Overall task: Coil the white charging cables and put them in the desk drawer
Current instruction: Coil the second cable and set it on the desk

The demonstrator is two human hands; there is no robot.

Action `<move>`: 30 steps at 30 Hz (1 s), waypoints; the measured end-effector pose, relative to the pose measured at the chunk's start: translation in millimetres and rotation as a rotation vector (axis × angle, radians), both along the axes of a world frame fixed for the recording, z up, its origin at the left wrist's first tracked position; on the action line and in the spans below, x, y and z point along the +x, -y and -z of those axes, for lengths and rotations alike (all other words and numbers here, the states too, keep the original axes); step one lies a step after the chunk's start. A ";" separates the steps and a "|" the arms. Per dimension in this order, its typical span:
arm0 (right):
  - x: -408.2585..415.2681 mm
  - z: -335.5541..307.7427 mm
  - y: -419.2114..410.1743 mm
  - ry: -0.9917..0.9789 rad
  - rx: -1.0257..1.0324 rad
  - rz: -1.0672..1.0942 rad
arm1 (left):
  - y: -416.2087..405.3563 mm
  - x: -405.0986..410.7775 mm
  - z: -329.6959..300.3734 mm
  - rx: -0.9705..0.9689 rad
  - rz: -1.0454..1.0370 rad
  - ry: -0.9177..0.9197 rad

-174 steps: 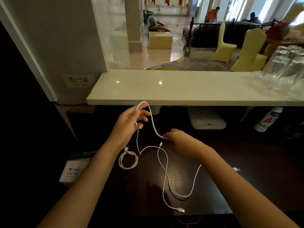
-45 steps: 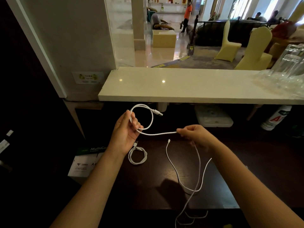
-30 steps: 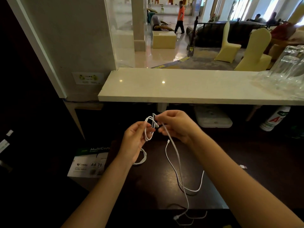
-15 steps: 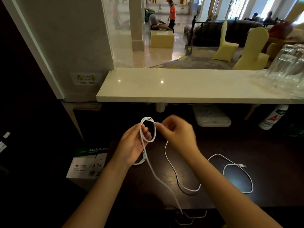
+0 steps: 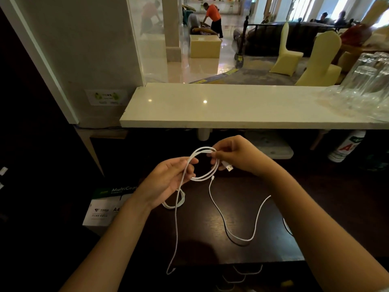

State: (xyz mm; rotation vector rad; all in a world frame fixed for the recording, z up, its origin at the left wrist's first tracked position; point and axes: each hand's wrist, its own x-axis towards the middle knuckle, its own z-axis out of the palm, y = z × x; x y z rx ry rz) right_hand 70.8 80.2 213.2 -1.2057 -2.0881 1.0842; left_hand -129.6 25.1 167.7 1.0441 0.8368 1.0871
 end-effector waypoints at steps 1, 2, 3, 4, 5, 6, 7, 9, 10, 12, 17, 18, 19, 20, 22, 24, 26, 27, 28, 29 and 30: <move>2.0 -2.3 -0.3 -0.043 -0.066 -0.006 | -0.5 -1.3 0.2 0.004 0.009 -0.017; 3.3 -3.8 -0.4 -0.079 -0.121 -0.008 | -1.3 -1.7 -0.1 0.008 0.007 -0.042; 3.8 -4.1 -1.2 -0.102 -0.158 -0.010 | -2.3 -1.3 -0.5 0.008 -0.003 -0.064; 3.8 -3.6 -1.8 -0.110 -0.170 -0.006 | -3.5 0.1 -0.9 0.005 -0.016 -0.076; 3.3 -1.9 -2.7 -0.108 -0.168 0.000 | -4.1 2.3 -1.7 -0.003 -0.023 -0.070; 2.6 0.1 -2.8 -0.107 -0.162 0.005 | -4.6 5.2 -2.2 -0.013 -0.020 -0.036; 2.3 2.6 -3.2 -0.120 -0.175 0.007 | -4.5 7.8 -2.2 -0.030 -0.012 0.027; 2.9 6.2 -3.2 -0.224 -0.271 0.004 | -5.3 12.0 -2.2 -0.077 -0.007 0.187; 4.3 7.7 -3.2 -0.292 -0.331 0.004 | -6.1 13.1 -2.4 -0.090 -0.009 0.239; 8.2 9.3 -5.0 -0.378 -0.411 0.018 | -7.8 14.3 -3.1 -0.090 -0.006 0.262; 11.3 13.0 -9.8 -0.477 -0.494 0.118 | -8.5 16.9 -2.4 -0.112 0.013 0.227; 9.2 14.6 -10.3 -0.481 -0.478 0.149 | -9.1 19.2 -2.3 -0.133 -0.012 0.243; 5.7 16.7 -10.4 -0.507 -0.463 0.187 | -10.2 21.6 -2.4 -0.160 -0.047 0.278; 1.8 19.7 -10.2 -0.568 -0.466 0.229 | -11.9 23.7 -2.1 -0.184 -0.089 0.325; -6.8 30.1 -8.1 -0.754 -0.586 0.298 | -15.6 24.5 -2.4 -0.205 -0.173 0.423; -15.2 50.2 0.0 -0.792 -0.735 0.243 | -19.2 21.0 -3.7 -0.215 -0.241 0.523; -24.1 75.4 17.2 -0.622 -0.800 0.046 | -21.3 15.8 -3.8 -0.217 -0.272 0.572; -27.3 84.8 27.5 -0.514 -0.794 -0.064 | -21.6 13.6 -3.6 -0.214 -0.274 0.580; -28.3 90.9 35.7 -0.420 -0.761 -0.160 | -21.7 11.6 -3.0 -0.211 -0.276 0.583; -27.2 93.2 41.7 -0.369 -0.725 -0.225 | -21.7 9.4 -2.1 -0.208 -0.282 0.585; -24.0 94.0 45.0 -0.360 -0.706 -0.266 | -22.0 6.7 -1.2 -0.205 -0.295 0.590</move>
